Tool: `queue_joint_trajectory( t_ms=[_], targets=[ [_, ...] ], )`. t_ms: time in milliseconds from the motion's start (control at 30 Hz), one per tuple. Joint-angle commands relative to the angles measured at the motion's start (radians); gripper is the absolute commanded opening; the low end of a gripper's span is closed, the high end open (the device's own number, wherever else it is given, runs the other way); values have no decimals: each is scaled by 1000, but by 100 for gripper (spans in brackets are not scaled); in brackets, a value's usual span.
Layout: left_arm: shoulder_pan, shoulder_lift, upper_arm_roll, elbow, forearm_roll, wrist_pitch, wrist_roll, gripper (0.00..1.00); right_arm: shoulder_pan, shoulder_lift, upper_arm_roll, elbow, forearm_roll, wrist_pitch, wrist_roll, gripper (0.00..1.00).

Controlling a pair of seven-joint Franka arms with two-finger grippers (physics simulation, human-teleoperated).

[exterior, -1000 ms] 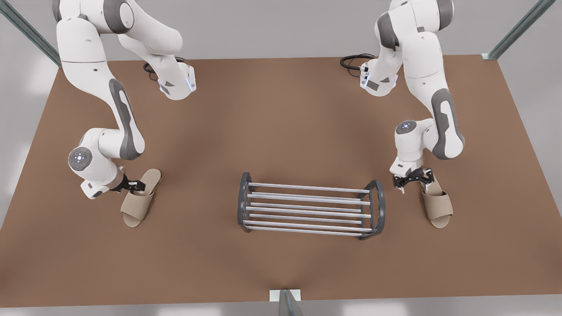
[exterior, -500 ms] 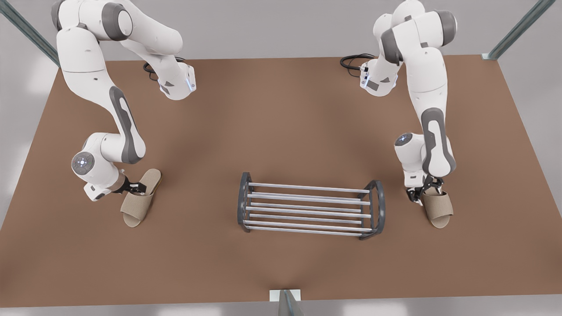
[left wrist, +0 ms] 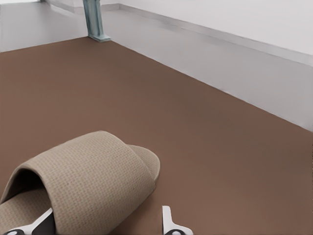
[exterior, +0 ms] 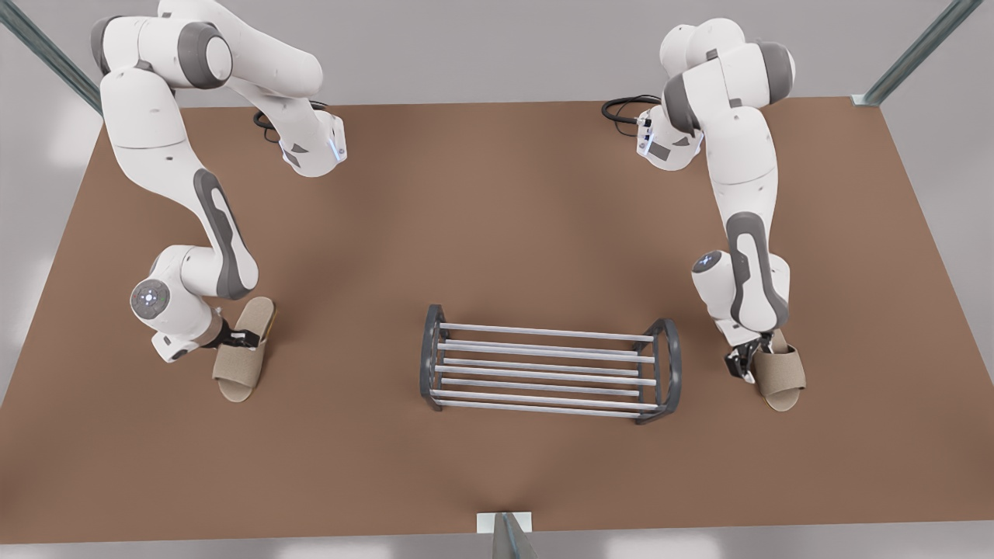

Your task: Place the right shoe on the shoe rack with the right arm, and place the left shoe on the shoe rack with the left arm

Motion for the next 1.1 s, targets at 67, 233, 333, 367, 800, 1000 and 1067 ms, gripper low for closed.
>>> queue_joint_trajectory(
  t_ms=[67,233,333,367,800,1000,1067],
  targets=[
    [4,4,0,21,108,-2,-422,100,-1,0,0,0,2,10,-22,100],
    [4,36,0,56,125,-2,-422,100,-6,-1,0,-2,4,6,-42,100],
    [4,55,0,59,124,-4,-420,100,-16,-4,2,-2,4,-3,-68,100],
    [5,67,0,72,124,-4,-422,100,-16,-10,2,-2,4,-14,-77,100],
    [37,118,0,145,125,-4,-420,100,-92,-63,3,95,22,-192,-283,100],
    [45,113,0,170,159,-1,-419,52,-98,-101,9,-22,30,-191,-272,100],
    [42,95,0,170,160,1,-419,42,-89,-98,9,1,37,-181,-272,100]
  ],
)
